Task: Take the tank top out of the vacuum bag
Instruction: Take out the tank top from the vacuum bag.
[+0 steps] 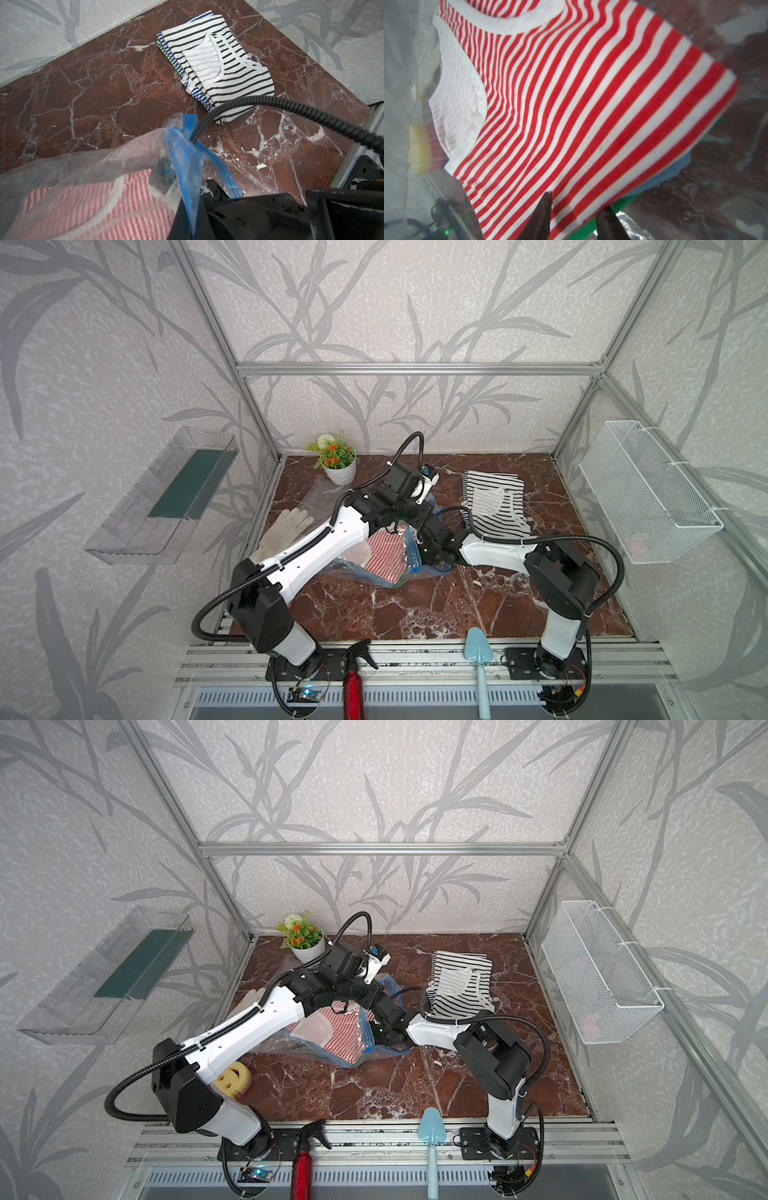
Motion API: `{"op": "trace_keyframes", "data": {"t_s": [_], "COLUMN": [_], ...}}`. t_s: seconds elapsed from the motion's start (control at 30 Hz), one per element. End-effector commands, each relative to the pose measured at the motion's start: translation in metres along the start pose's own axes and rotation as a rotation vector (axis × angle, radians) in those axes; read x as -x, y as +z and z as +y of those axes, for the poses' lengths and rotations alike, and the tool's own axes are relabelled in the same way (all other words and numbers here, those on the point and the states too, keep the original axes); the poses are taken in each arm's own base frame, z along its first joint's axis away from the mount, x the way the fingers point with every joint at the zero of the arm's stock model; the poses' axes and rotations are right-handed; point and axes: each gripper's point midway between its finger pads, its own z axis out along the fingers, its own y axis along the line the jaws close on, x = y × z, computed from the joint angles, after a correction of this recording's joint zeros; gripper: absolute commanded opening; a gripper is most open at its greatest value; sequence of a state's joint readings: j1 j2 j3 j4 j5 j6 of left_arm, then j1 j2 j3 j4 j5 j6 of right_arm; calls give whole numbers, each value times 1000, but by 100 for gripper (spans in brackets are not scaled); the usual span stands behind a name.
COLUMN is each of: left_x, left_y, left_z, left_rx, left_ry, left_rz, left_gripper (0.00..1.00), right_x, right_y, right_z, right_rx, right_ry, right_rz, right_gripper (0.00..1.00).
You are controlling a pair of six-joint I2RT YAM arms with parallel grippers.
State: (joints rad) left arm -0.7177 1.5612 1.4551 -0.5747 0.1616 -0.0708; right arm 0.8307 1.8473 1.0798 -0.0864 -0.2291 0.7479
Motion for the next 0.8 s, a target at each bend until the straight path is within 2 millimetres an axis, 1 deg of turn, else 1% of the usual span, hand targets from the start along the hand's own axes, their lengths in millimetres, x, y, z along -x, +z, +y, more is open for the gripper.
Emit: {"op": "trace_keyframes", "data": {"t_s": [0.0,0.13,0.3,0.5,0.63,0.77], "left_x": [-11,-11,-11,-5,-12,-16], "left_y": [6,7,9,3,9,7], "left_z": [-18,-23,-23,-25,-27,-32], "left_rx": [-77,-94,-87,-69,-80,-116], "left_ry": [26,21,12,6,11,56], "left_rz": [43,42,48,64,84,92], "left_gripper": [0,0,0,0,0,0], "right_x": [14,15,14,14,13,13], "right_y": [-9,-13,-15,-15,-18,-23], "right_z": [25,27,30,34,38,38], "right_rx": [56,56,69,82,89,81], "right_ry": [-44,-49,-52,-53,-58,-61], "right_rz": [-38,-44,-45,-45,-48,-57], "right_gripper": [35,35,35,35,35,35]}}
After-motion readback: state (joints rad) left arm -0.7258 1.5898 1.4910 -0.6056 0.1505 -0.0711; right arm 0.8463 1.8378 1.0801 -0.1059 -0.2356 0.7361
